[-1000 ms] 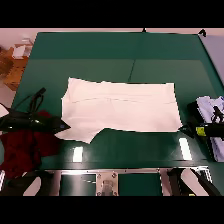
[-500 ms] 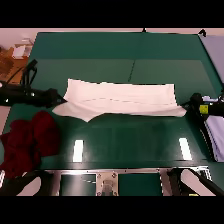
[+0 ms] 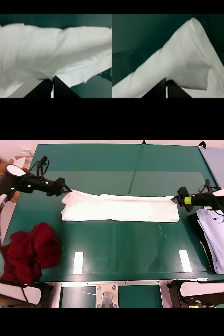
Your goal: Fold the shirts.
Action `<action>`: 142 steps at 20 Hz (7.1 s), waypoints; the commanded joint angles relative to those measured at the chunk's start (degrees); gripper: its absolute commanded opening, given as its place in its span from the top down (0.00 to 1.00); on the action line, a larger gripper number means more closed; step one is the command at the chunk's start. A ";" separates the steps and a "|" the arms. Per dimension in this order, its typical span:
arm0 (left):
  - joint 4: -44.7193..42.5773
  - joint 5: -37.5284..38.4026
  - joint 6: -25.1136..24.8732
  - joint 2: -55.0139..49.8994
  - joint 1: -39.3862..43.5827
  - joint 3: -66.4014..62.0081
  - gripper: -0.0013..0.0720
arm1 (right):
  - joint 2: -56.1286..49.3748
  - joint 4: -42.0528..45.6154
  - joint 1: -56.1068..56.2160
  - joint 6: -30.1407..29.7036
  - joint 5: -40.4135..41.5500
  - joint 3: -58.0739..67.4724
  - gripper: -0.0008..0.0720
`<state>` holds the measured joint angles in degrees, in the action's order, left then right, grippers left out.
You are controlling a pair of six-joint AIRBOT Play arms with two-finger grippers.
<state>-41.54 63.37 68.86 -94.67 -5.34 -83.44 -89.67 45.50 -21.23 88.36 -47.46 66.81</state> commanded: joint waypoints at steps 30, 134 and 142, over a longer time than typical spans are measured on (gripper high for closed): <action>7.32 -12.94 -4.81 -13.51 26.34 -11.56 0.95 | -9.29 1.99 -4.83 -14.53 -42.95 34.49 0.97; -31.39 36.65 9.57 -15.58 -0.83 -34.23 0.95 | 12.55 37.03 -43.56 15.98 -57.99 32.24 0.97; -26.64 35.04 9.75 -15.58 -0.81 -34.23 0.95 | 12.50 50.73 -43.67 14.51 -48.72 8.79 0.82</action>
<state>-70.26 99.48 78.52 -110.26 -6.15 -117.69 -77.19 91.26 -64.86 103.22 -100.88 82.87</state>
